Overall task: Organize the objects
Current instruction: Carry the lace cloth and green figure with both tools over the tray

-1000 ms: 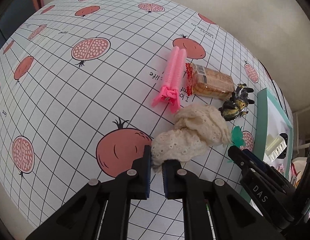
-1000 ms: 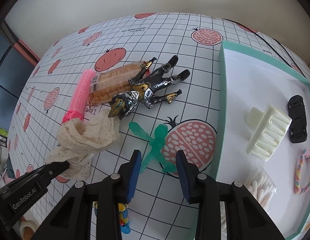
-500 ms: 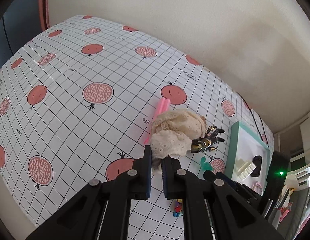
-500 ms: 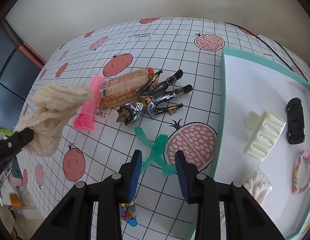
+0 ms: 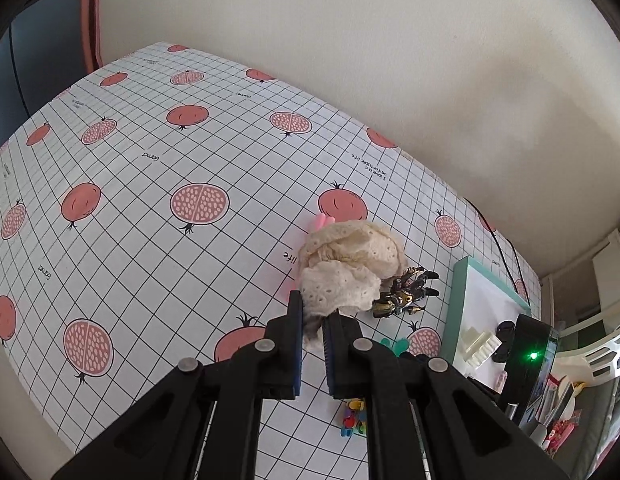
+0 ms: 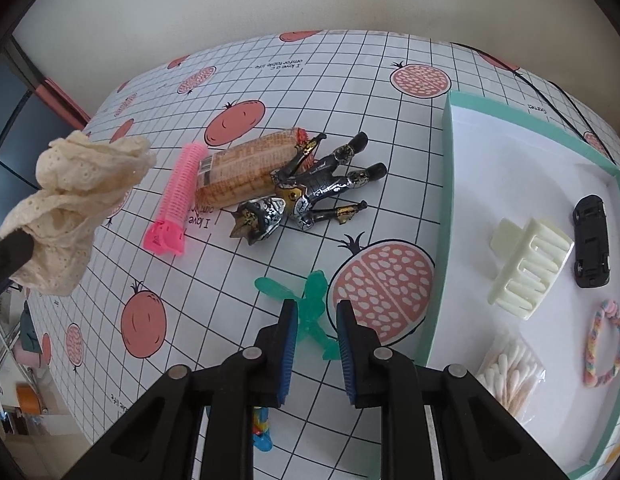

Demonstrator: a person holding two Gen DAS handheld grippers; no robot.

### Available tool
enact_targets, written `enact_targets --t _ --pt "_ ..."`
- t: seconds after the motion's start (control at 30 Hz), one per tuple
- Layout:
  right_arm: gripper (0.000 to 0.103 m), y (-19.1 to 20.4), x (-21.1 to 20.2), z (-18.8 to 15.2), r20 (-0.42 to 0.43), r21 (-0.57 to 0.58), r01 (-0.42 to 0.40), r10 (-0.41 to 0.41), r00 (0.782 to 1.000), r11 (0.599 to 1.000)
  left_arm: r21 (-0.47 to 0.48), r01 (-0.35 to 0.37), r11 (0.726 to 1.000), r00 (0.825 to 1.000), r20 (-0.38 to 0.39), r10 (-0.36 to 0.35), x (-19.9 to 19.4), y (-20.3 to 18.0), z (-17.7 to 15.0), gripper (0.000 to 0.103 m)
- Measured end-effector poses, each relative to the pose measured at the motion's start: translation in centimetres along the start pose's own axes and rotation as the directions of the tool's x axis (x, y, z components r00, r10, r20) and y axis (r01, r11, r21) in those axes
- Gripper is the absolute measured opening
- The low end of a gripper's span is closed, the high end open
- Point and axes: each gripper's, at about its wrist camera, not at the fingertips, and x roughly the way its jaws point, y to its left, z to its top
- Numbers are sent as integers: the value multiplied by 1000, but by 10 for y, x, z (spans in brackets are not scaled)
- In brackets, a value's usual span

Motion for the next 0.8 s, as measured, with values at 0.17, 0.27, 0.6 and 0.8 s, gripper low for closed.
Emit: enact_targets --t 0.17,0.27,0.6,0.8 --pt "19 6 10 -3 -5 -9 5 -6 1000 1000 4 -1 1000 1000 -11 1 4 -1 -2 9" --pt "19 9 11 -2 0 -27 20 -20 1000 999 6 -2 1000 1000 -16 2 6 -2 -3 9" --pt "18 2 -21 2 75 -14 -29 30 997 999 5 0 1000 1000 8 0 -1 -4 -1 9" --pt "18 -16 -59 7 148 12 -57 54 987 998 19 24 1000 999 49 -25 -18 -15 1 9"
